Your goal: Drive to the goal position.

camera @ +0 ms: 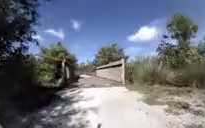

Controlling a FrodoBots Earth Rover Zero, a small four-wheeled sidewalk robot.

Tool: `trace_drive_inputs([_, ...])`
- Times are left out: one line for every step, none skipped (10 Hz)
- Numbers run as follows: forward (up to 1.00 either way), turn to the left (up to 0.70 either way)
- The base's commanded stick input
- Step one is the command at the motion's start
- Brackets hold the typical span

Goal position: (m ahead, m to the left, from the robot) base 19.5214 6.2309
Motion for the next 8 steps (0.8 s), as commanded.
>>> trace_drive_inputs([0.84,0.0])
trace_drive_inputs([0.84,0.0])
trace_drive_inputs([0.84,0.0])
trace_drive_inputs([0.84,0.0])
trace_drive_inputs([0.84,0.0])
trace_drive_inputs([0.84,0.0])
trace_drive_inputs([0.84,0.0])
trace_drive_inputs([0.84,0.0])
